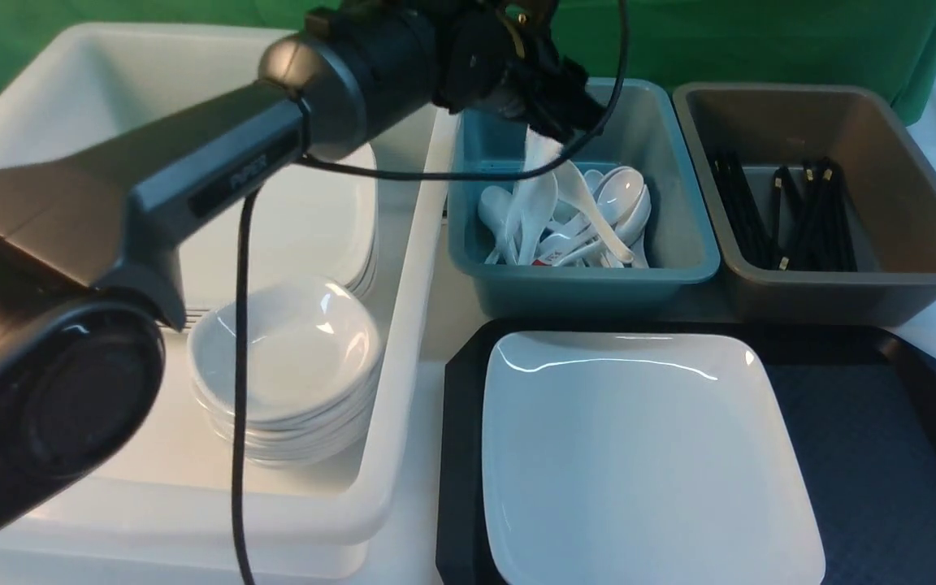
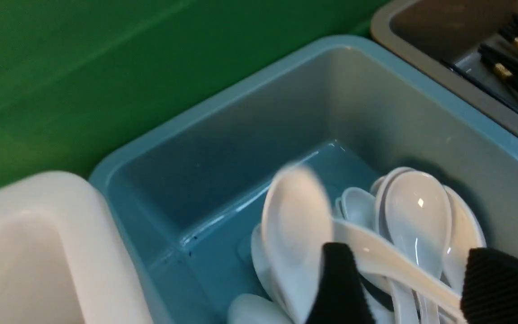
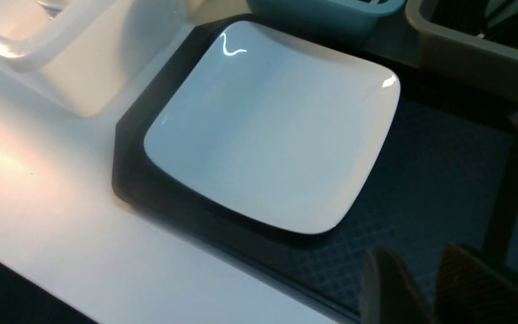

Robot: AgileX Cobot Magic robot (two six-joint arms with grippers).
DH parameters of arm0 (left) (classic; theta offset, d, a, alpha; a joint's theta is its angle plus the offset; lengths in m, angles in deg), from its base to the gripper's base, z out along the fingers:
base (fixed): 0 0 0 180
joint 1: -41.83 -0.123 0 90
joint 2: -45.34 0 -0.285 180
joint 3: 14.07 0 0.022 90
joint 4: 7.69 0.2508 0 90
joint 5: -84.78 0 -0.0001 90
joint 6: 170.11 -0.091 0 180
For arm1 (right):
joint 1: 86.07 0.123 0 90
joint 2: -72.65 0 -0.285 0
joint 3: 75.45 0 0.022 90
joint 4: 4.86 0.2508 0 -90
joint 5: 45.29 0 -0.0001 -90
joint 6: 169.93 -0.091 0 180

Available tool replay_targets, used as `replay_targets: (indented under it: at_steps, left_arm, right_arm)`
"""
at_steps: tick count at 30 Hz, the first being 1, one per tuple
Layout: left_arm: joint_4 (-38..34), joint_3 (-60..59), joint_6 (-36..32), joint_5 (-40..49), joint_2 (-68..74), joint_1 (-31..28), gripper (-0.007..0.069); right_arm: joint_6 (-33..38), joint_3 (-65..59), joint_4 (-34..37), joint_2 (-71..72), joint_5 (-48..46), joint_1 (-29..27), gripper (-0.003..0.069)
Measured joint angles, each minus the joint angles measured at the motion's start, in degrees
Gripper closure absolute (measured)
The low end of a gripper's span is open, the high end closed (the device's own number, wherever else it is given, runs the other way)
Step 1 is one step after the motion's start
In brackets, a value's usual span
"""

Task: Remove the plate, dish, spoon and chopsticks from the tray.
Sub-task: Use the left arm to put the soup spoon into the small storage box in the middle, then use the left arm to grab a plate from the dinner plate

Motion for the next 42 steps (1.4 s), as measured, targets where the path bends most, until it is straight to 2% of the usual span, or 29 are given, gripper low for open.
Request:
replay_targets:
  at_steps: [3, 5, 8, 10, 11, 12, 13, 14, 15, 16, 19, 21, 22, 24, 26, 27, 33, 35, 38, 42]
  left_arm:
    - [-1.48, 0.28, 0.00, 0.96, -0.58, 0.00, 0.0107]
    - [-1.96, 0.32, -0.05, 4.22, -2.12, 0.00, 0.0070]
    - [-2.85, 0.32, 0.24, 11.65, -5.36, 0.00, 0.0071]
    - [-5.00, 0.25, -3.85, 22.27, -10.01, 0.00, 0.0141]
    - [-5.43, -0.06, -5.74, 24.00, -10.92, 0.00, 0.0160]
    - [-6.57, -1.29, -8.94, 27.72, -13.47, 0.00, 0.0216]
    - [-7.81, -3.40, -11.69, 30.39, -16.41, 0.06, 0.0281]
    - [-8.96, -8.39, -15.73, 32.56, -22.16, 0.80, 0.0414]
    - [-8.96, -9.13, -16.30, 32.56, -22.17, 0.92, 0.0414]
    - [-9.07, -15.73, -22.00, 32.91, -27.89, 2.21, 0.0533]
    - [-8.77, -30.80, -33.96, 32.47, -36.40, 6.51, 0.0603]
    - [-8.41, -35.50, -36.72, 31.39, -38.33, 8.32, 0.0603]
    - [-7.80, -43.20, -40.59, 28.32, -40.48, 11.95, 0.0596]
    - [-7.45, -46.86, -42.25, 26.05, -41.21, 13.89, 0.0582]
    - [-6.14, -55.06, -46.86, 18.87, -41.08, 18.31, 0.0508]
    - [-6.14, -55.54, -47.14, 18.87, -41.08, 18.56, 0.0508]
    - [-2.61, -62.45, -52.23, 3.40, -37.49, 22.40, 0.0221]
    - [-2.34, -62.50, -52.90, 0.62, -36.26, 22.46, 0.0161]
    - [-2.35, -62.50, -54.15, -0.59, -34.70, 22.51, 0.0130]
    - [-3.84, -62.50, -58.46, -0.33, -32.56, 22.51, 0.0127]
  right_arm:
    - [0.00, 0.00, 0.74, 0.00, 0.02, 0.00, 0.0450]
    - [0.00, 0.00, 0.80, 0.00, 0.02, 0.00, 0.0450]
    - [0.00, 0.00, 0.86, 0.00, 0.02, 0.00, 0.0450]
    - [0.74, 0.00, 0.86, 0.00, 0.02, 0.00, 0.0450]
    - [1.02, 0.00, 0.86, 0.00, 0.02, 0.00, 0.0450]
    - [1.38, 0.00, 0.86, 0.00, 0.02, 0.00, 0.0450]
    - [1.66, 0.00, 0.86, 0.00, 0.02, 0.00, 0.0450]
    - [2.09, 0.00, 0.91, 0.00, 0.02, 0.00, 0.0450]
    - [2.20, 0.00, 0.91, 0.00, 0.02, 0.00, 0.0450]
    - [2.59, 0.00, 0.91, 0.00, 0.02, 0.00, 0.0450]
    - [2.98, 0.00, 0.91, 0.00, 0.02, 0.00, 0.0449]
    - [2.98, 0.00, 0.91, 0.00, 0.02, 0.00, 0.0447]
    - [2.98, 0.00, 0.91, 0.00, 0.07, 0.00, 0.0445]
    - [2.98, 0.00, 0.91, 0.00, 0.07, 0.00, 0.0445]
    - [2.91, 0.00, 0.91, 0.00, 0.13, 0.00, 0.0442]
    - [2.91, 0.00, 0.92, 0.00, 0.13, 0.00, 0.0442]
    - [2.43, 0.00, 1.43, 0.00, 0.19, 0.00, 0.0442]
    - [2.32, 0.00, 1.43, 0.00, 0.19, 0.00, 0.0441]
    - [1.76, 0.00, 1.50, 0.00, 0.19, 0.00, 0.0442]
    - [1.48, 0.00, 1.56, 0.00, 0.25, 0.00, 0.0442]
